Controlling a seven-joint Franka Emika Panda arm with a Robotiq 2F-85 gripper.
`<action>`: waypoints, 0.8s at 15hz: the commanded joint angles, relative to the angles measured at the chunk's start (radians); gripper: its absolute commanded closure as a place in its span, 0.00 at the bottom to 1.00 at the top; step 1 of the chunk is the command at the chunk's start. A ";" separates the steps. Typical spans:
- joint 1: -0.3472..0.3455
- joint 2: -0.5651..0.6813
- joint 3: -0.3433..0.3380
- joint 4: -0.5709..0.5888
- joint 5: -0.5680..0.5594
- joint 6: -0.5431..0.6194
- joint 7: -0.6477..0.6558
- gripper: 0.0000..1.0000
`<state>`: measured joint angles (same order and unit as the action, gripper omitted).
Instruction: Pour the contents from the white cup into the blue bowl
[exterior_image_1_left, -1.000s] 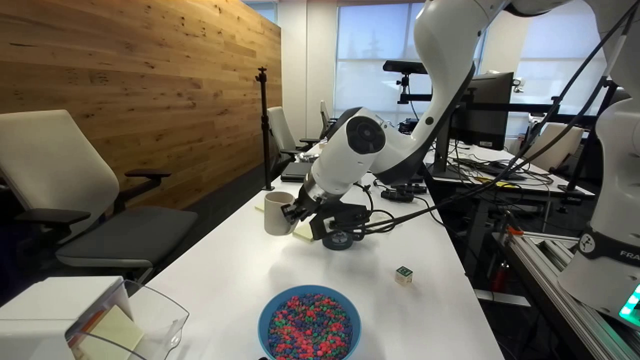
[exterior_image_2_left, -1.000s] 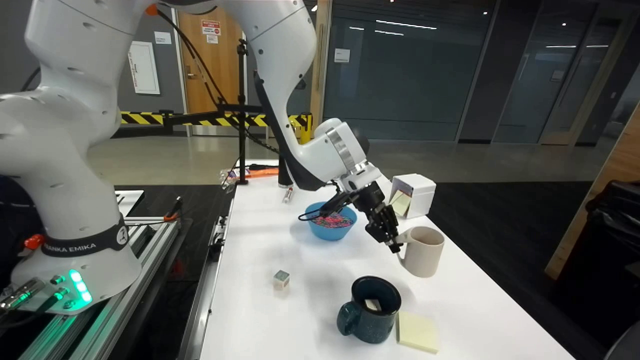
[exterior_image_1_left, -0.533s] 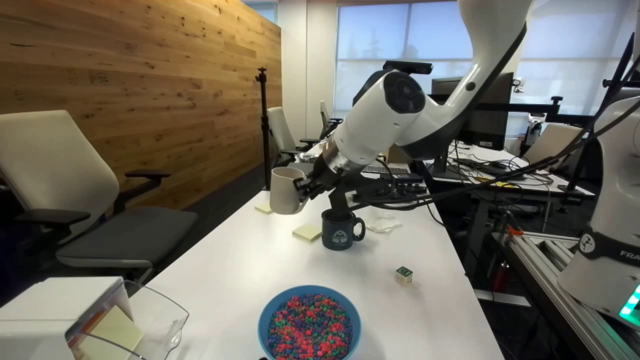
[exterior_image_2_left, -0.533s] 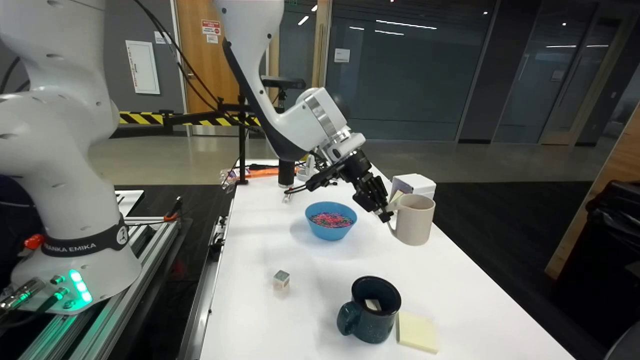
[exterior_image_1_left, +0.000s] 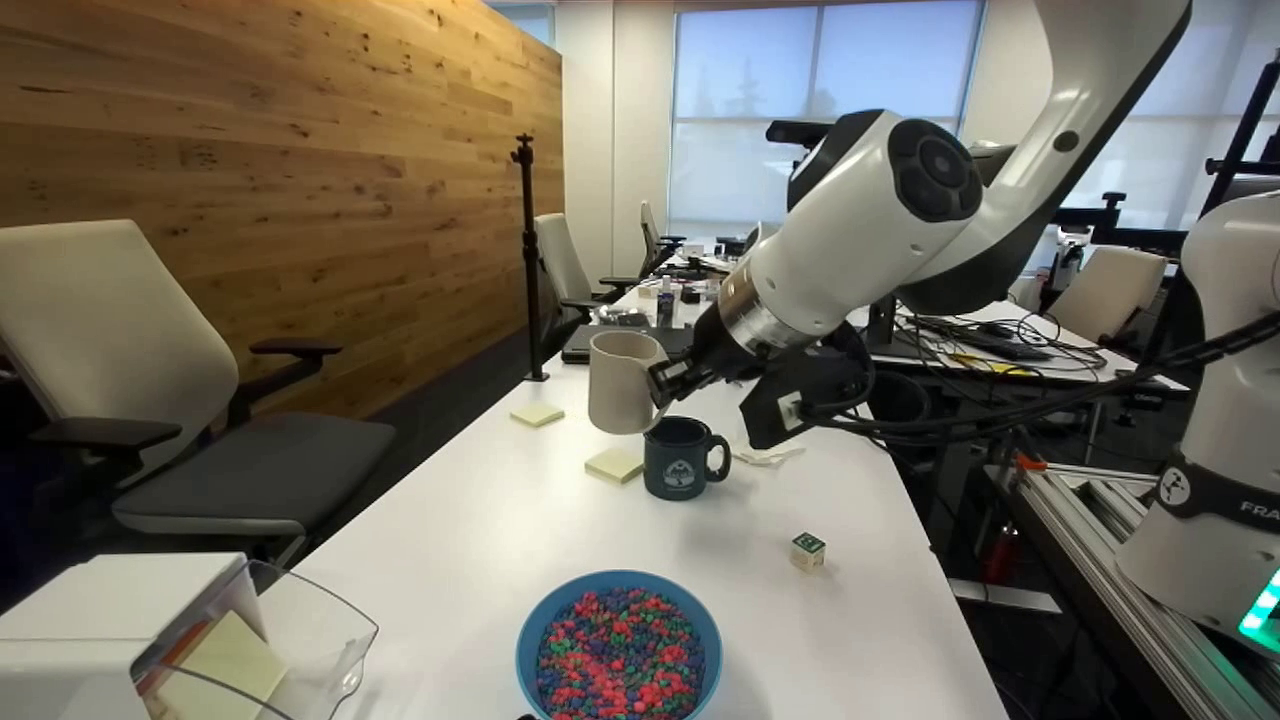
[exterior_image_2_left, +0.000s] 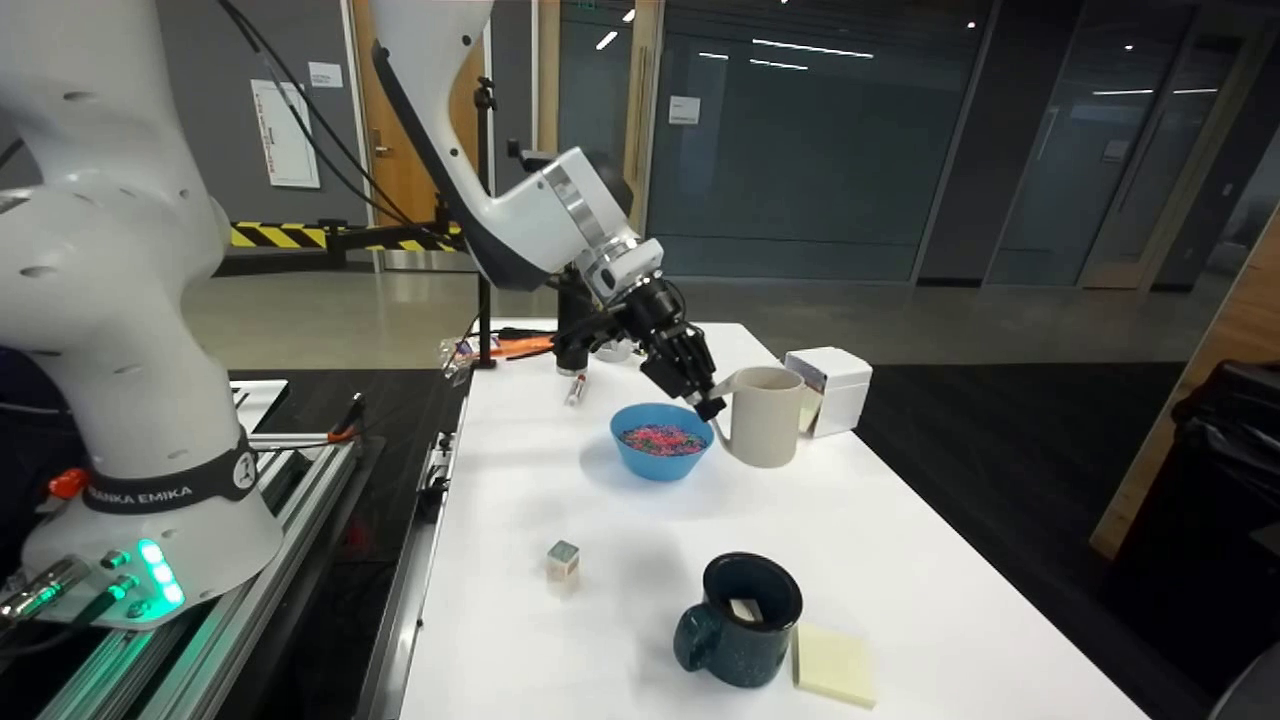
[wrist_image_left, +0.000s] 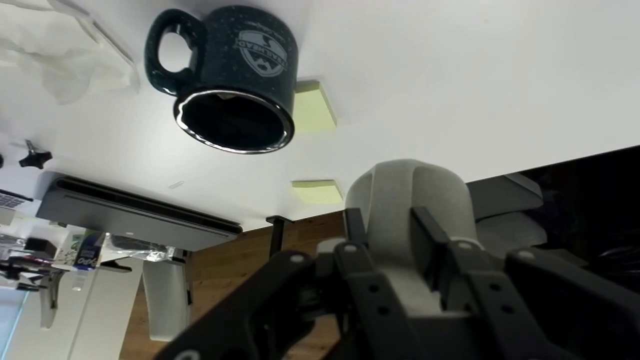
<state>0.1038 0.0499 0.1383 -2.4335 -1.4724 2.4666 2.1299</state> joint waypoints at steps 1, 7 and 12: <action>0.002 -0.127 -0.010 -0.152 -0.029 -0.002 0.027 0.93; 0.020 -0.291 -0.011 -0.334 -0.009 0.039 -0.024 0.93; 0.066 -0.324 -0.003 -0.321 0.098 0.030 -0.167 0.93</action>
<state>0.1416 -0.2235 0.1356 -2.7542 -1.4563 2.4892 2.0750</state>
